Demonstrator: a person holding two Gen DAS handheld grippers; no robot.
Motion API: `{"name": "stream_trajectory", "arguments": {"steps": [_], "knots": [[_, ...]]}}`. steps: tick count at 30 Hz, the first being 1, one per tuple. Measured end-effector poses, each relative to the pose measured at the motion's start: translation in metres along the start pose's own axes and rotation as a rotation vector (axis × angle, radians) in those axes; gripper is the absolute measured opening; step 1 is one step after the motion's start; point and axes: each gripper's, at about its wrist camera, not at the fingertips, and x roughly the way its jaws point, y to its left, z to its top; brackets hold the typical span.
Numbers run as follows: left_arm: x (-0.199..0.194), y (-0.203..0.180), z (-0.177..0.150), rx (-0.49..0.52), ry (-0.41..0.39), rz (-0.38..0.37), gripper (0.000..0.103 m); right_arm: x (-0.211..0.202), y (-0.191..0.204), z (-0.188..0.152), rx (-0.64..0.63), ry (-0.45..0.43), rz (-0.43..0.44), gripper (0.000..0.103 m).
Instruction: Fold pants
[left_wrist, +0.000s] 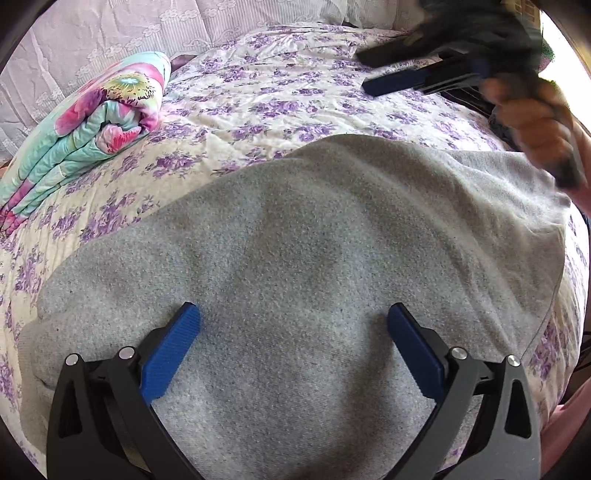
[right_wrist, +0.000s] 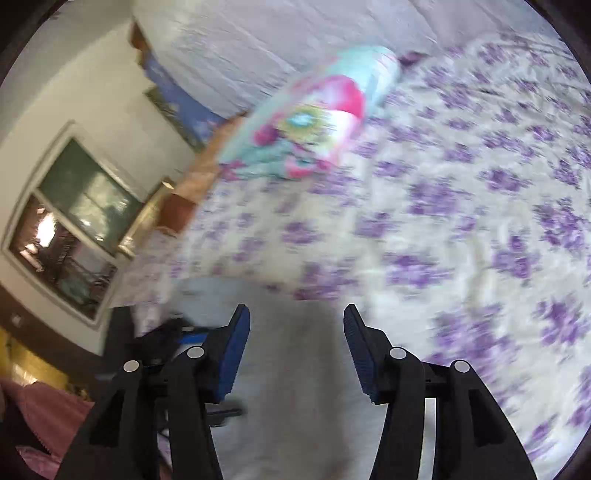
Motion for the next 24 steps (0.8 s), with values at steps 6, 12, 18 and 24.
{"name": "stream_trajectory", "arguments": {"steps": [6,12,18,24], "knots": [[-0.001,0.001,-0.002,0.0,-0.007,-0.001,0.099,0.046,0.021,-0.061,0.038,-0.026,-0.078,0.052],[-0.001,0.0,-0.003,-0.001,-0.01,-0.005,0.099,-0.031,-0.037,-0.104,0.21,-0.126,-0.388,0.027],[-0.001,-0.001,-0.003,0.011,-0.009,0.01,0.099,-0.116,-0.059,-0.154,0.38,-0.22,-0.704,0.023],[-0.03,-0.012,0.016,-0.053,-0.072,-0.049,0.099,-0.083,0.028,-0.158,0.191,-0.28,-0.65,0.049]]}}
